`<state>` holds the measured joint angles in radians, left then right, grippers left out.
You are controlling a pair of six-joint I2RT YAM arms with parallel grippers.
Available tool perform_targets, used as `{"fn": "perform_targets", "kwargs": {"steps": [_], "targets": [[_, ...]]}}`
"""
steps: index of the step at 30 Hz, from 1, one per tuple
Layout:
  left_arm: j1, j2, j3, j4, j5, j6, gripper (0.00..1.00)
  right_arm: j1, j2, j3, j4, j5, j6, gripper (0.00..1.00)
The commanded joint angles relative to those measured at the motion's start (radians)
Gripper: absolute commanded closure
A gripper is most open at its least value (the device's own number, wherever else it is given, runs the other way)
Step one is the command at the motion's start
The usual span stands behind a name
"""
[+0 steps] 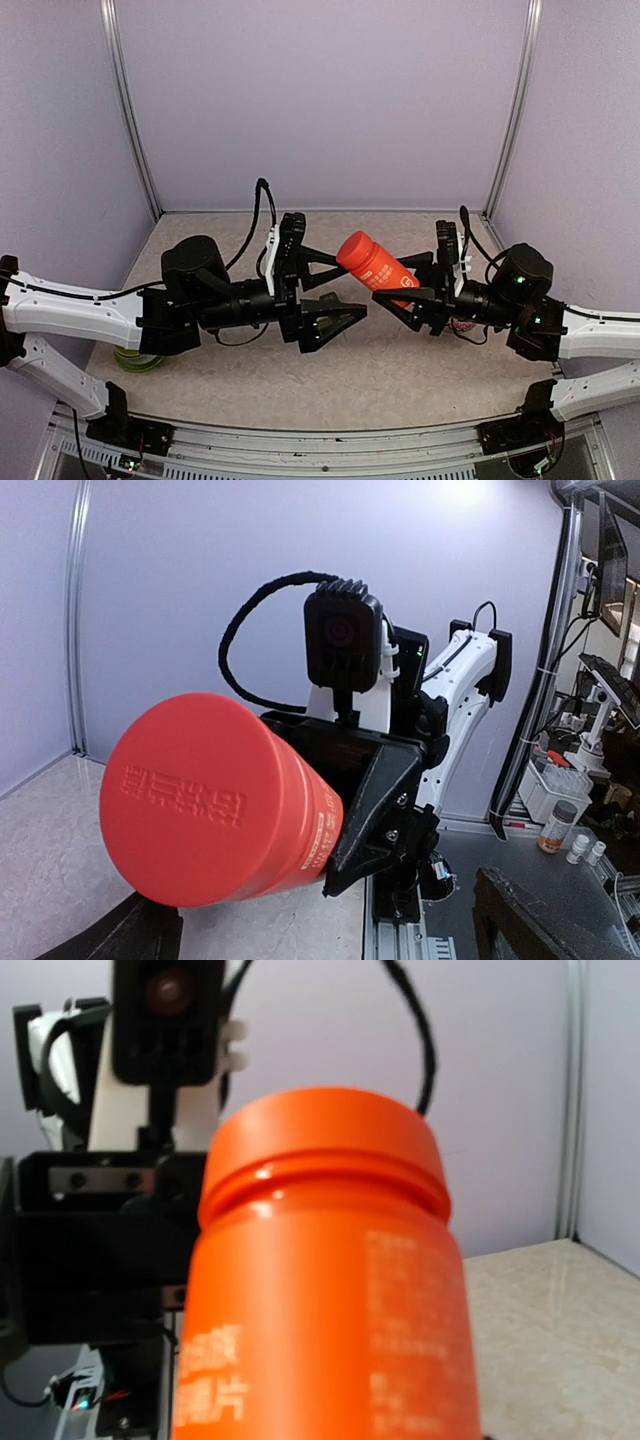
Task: Sort the pills into containers
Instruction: Unscrew the lid of the pill bottle from the pill bottle.
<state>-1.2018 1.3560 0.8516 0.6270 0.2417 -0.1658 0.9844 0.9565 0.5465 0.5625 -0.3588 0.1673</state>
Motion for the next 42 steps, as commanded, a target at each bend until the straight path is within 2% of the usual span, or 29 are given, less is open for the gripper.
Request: {"fn": "perform_targets", "kwargs": {"steps": [1,8,14,26,33,42], "targets": [[-0.005,-0.042,-0.014,-0.016,-0.066,0.007,0.01,-0.01,-0.022,0.002,0.001,-0.058,-0.027,0.94],[0.008,-0.071,0.018,-0.064,-0.053,0.015,0.01,-0.01,-0.002,-0.014,0.021,-0.172,-0.024,0.94],[0.015,-0.068,0.036,-0.098,-0.015,0.028,0.04,-0.01,0.004,-0.026,0.029,-0.197,-0.018,0.94],[0.018,-0.046,0.049,-0.099,0.018,0.023,0.29,-0.01,0.015,-0.036,0.027,-0.205,-0.014,0.94],[0.018,-0.045,0.048,-0.102,-0.006,0.021,0.53,-0.01,0.017,-0.043,0.028,-0.183,-0.016,0.94],[0.013,-0.053,0.055,-0.146,-0.131,-0.092,0.59,-0.01,-0.024,-0.064,0.002,-0.097,-0.06,0.98]]}}
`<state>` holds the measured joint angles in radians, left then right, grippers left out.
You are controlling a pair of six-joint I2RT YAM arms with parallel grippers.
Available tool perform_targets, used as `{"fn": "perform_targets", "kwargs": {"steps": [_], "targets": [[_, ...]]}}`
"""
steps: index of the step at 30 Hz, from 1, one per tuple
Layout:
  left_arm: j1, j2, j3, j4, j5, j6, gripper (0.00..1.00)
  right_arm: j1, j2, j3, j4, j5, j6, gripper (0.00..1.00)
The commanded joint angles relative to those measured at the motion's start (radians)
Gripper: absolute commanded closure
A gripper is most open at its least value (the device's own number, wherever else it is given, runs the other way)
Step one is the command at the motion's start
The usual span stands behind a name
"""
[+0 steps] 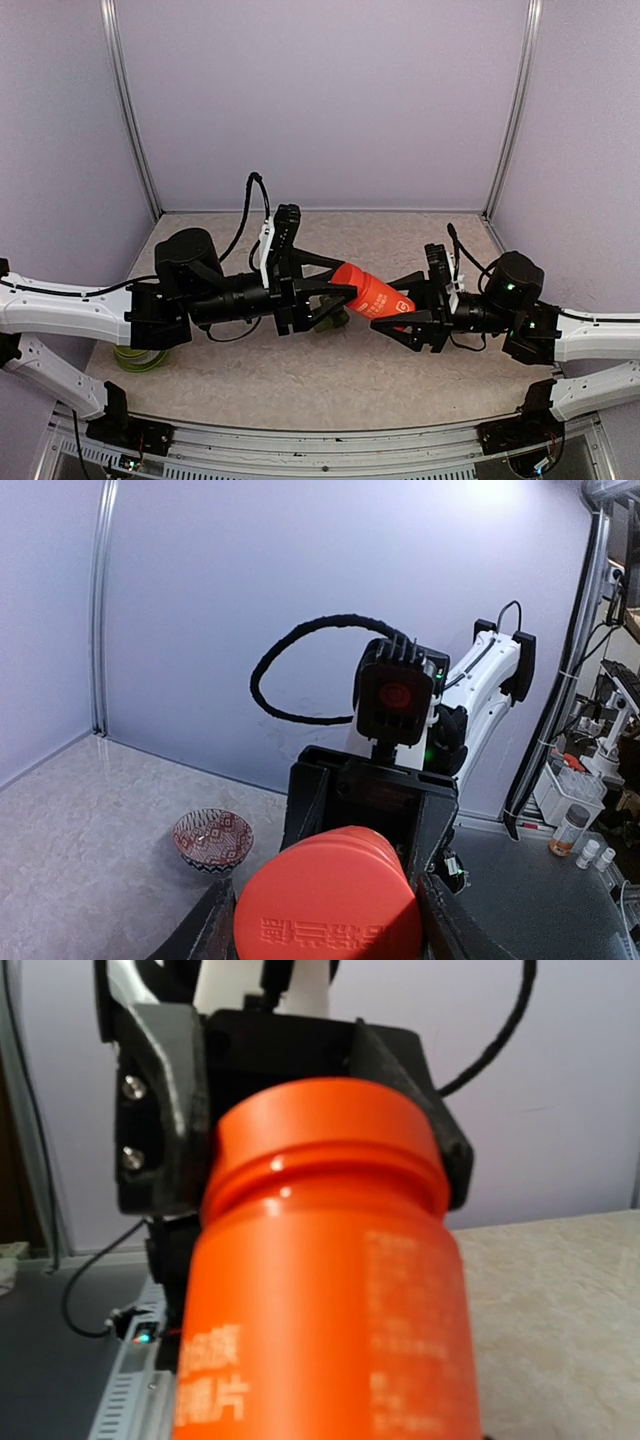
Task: Sort the pills into containers
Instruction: Unscrew the lid of the pill bottle from the pill bottle, then place the lid of the pill bottle at the center of the board.
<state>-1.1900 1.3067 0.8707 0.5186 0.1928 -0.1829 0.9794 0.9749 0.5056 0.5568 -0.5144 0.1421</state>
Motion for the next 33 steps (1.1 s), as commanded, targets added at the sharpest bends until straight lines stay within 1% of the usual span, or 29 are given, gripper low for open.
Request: {"fn": "perform_targets", "kwargs": {"steps": [1,8,11,14,17,20,26,33], "targets": [[0.002,-0.006,0.042,-0.056,-0.105,-0.1,0.59,-0.005,-0.051,-0.026,0.001,0.072,-0.045,0.98],[0.003,-0.042,0.042,-0.125,-0.223,-0.219,0.59,-0.005,-0.092,-0.063,-0.007,0.135,-0.095,0.99],[0.004,-0.059,0.033,-0.145,-0.275,-0.221,0.59,-0.004,-0.091,-0.074,0.0,0.142,-0.099,0.99],[0.011,-0.061,0.018,-0.194,-0.355,-0.205,0.58,-0.004,-0.096,-0.089,0.016,0.133,-0.096,0.99],[0.028,-0.064,-0.026,-0.218,-0.395,-0.202,0.58,-0.005,-0.114,-0.108,0.034,0.127,-0.092,1.0],[0.064,-0.073,-0.086,-0.22,-0.407,-0.219,0.58,-0.006,-0.139,-0.131,0.052,0.119,-0.092,1.0],[0.126,-0.076,-0.193,-0.223,-0.421,-0.24,0.57,-0.018,-0.191,-0.208,0.142,0.132,-0.084,1.0],[0.184,-0.056,-0.276,-0.207,-0.415,-0.251,0.55,-0.037,-0.163,-0.275,0.242,0.204,-0.068,1.0]]}}
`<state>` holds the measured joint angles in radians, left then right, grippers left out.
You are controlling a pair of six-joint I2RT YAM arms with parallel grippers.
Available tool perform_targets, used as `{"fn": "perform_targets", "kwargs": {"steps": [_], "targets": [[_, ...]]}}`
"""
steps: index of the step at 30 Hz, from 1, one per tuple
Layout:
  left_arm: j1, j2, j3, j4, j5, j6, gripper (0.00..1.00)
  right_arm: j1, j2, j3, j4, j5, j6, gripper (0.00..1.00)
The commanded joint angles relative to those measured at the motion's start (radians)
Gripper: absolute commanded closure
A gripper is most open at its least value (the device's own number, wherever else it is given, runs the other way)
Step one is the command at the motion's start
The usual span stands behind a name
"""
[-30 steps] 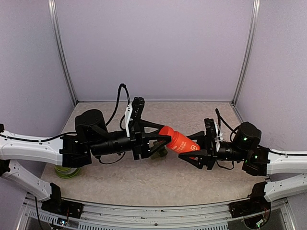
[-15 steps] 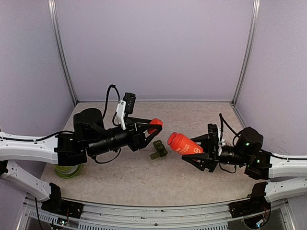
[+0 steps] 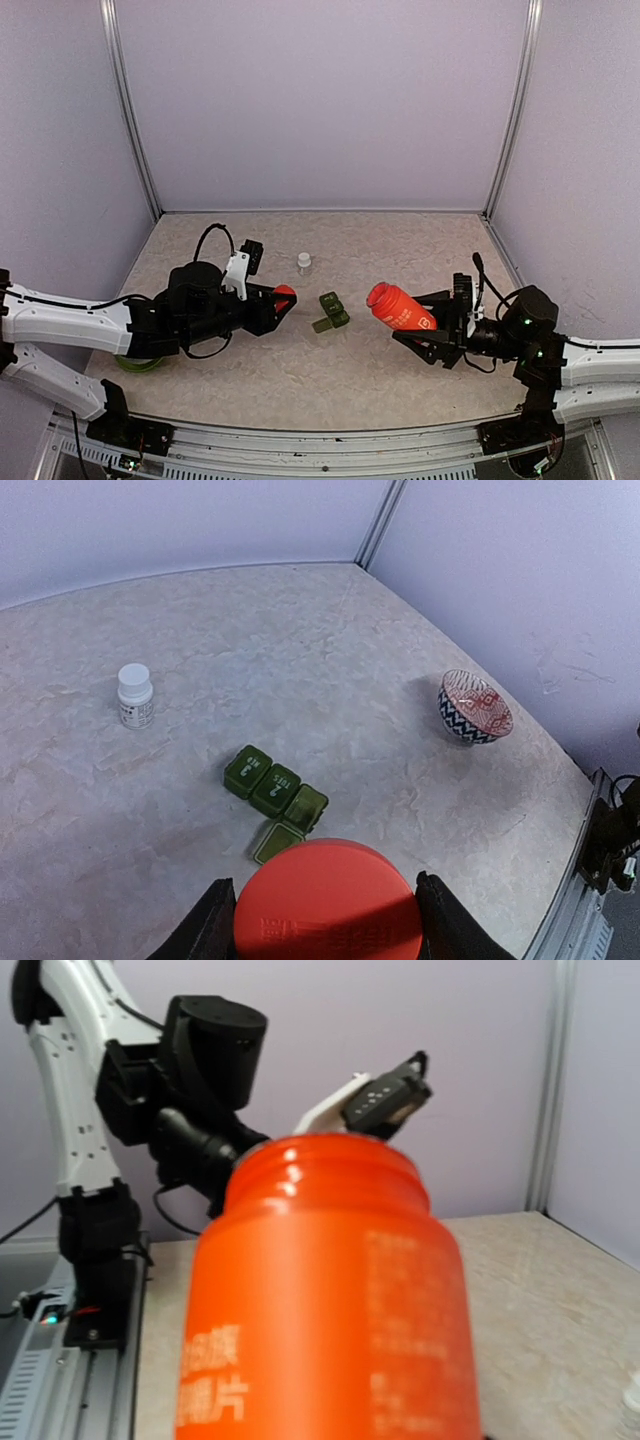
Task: Sort the pills into containers
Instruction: Place the lid of the pill bottle at the center of the board.
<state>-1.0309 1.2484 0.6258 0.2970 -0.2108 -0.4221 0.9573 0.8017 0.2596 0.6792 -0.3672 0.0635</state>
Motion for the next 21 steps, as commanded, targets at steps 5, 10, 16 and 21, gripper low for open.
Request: {"fn": "perform_targets", "kwargs": {"steps": [5,10,16,21], "targets": [[0.072,0.043,-0.076,0.046,-0.002,-0.012,0.54,-0.033,0.057,-0.062,0.178,0.092,0.024,1.0],[0.122,0.109,-0.103,0.082,0.009,-0.009,0.53,-0.04,0.098,-0.074,0.207,0.117,0.03,1.0],[0.141,0.205,-0.063,0.056,-0.041,0.03,0.52,-0.05,0.141,-0.106,0.267,0.14,0.048,1.0],[0.146,0.301,-0.014,0.028,-0.078,0.051,0.51,-0.056,0.167,-0.121,0.297,0.153,0.06,1.0]]}}
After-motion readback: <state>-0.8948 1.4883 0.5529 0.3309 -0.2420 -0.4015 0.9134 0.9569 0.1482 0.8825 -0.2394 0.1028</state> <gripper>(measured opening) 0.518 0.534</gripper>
